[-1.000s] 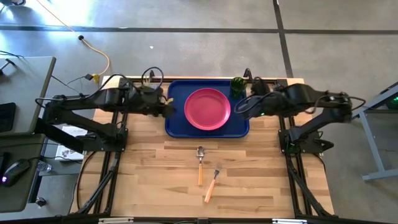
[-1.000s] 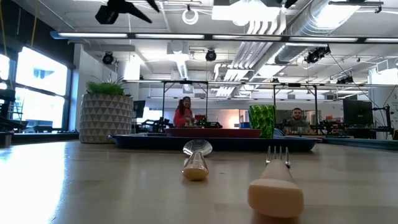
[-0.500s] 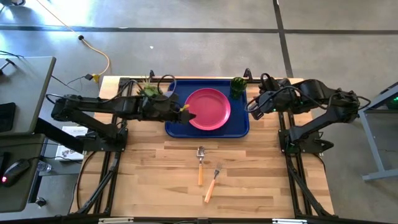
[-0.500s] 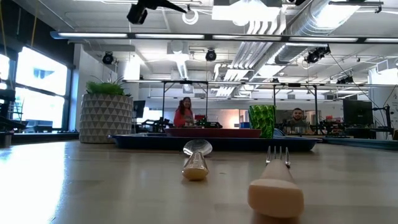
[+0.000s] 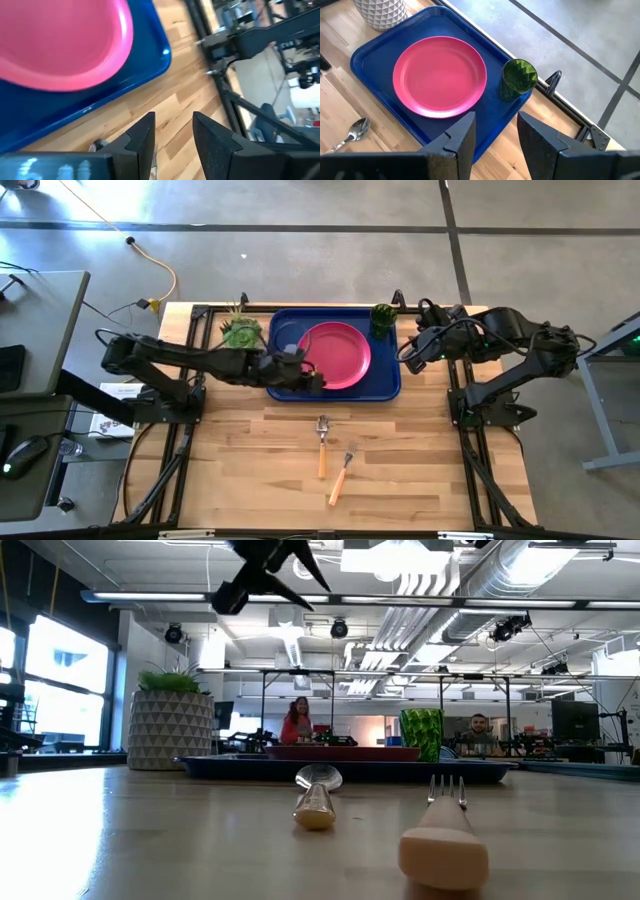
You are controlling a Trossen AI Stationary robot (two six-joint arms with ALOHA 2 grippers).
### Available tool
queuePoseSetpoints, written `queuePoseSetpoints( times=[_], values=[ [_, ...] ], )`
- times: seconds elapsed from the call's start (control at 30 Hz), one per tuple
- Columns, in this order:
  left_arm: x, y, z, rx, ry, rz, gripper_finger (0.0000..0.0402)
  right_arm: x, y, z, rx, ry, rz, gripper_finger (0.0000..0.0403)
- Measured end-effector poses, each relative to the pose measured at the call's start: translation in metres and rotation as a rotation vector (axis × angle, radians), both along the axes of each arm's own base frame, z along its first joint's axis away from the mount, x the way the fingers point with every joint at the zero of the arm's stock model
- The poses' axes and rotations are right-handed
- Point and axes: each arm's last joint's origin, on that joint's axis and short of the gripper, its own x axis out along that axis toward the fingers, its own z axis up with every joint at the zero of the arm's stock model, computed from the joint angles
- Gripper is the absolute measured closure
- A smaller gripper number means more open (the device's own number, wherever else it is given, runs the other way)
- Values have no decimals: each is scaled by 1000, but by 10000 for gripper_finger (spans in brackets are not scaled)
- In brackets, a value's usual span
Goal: Pick and place plate/cup/fork/spoon on tray
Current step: Put the orange spoon on the blue serving tray to the left side of the pink plate
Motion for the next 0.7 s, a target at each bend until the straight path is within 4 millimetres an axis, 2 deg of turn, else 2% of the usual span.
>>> queuePoseSetpoints(
  times=[0.37,0.7],
  values=[
    [22,-25,-56,-50,199,-14,282,0,0,0,-1,0,0,265],
    [26,-48,-84,-118,285,21,282,0,0,0,-3,-5,-8,265]
  ],
)
